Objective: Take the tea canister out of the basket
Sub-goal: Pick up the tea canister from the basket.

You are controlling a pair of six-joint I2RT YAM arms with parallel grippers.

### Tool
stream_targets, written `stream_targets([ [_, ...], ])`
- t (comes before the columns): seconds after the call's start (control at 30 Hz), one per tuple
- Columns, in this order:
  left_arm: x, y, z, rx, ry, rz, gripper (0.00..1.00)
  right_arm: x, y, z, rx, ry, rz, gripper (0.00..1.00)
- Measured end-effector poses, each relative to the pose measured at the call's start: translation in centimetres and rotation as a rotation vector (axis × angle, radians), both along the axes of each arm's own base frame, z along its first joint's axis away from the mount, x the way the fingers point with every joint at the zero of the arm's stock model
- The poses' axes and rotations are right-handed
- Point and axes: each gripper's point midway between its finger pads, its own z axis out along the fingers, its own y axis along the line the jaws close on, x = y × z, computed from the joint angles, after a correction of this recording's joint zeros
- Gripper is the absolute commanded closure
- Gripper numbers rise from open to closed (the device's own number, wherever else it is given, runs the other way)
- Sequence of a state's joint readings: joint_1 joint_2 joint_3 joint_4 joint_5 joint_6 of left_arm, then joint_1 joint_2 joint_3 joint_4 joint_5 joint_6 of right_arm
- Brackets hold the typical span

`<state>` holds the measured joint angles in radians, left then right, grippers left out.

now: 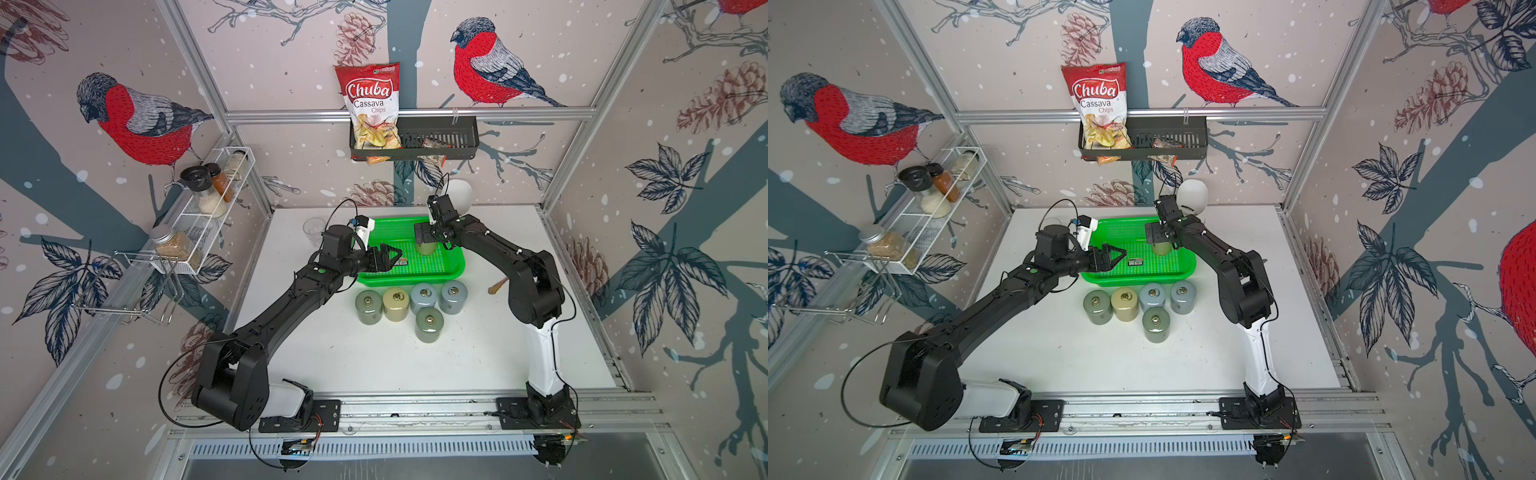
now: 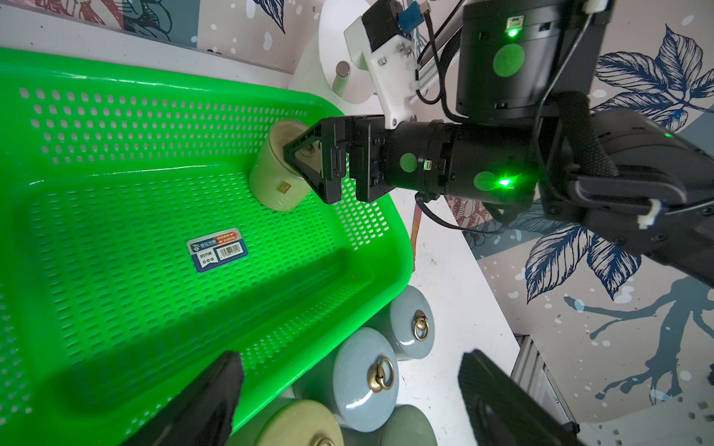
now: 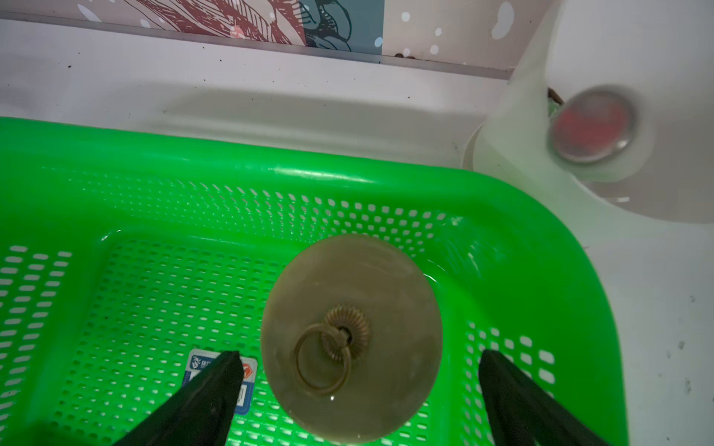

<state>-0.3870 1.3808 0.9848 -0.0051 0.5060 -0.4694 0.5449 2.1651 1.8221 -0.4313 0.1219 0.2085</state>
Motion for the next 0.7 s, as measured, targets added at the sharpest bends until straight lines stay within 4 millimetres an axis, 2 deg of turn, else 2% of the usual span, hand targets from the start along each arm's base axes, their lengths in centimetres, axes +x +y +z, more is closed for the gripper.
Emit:
stream_targets([
  [0.23,0.1,-0.1,-0.3,0.003,0.005,-0.008,0.08,0.6,0.9,-1.1,0.007,0.014,0.016,0.00],
  [0.37,0.5,-0.3,0.8,-0.008,-0.019,-0.011,0.08,1.3,1.3,-1.8,0.006,0.018,0.017,0.00],
  [0.7,0.6,-0.2,0.7,-0.003,-0.020,-0.012,0.08,1.7,1.3,-3.4,-0.008,0.044,0.012,0.03],
])
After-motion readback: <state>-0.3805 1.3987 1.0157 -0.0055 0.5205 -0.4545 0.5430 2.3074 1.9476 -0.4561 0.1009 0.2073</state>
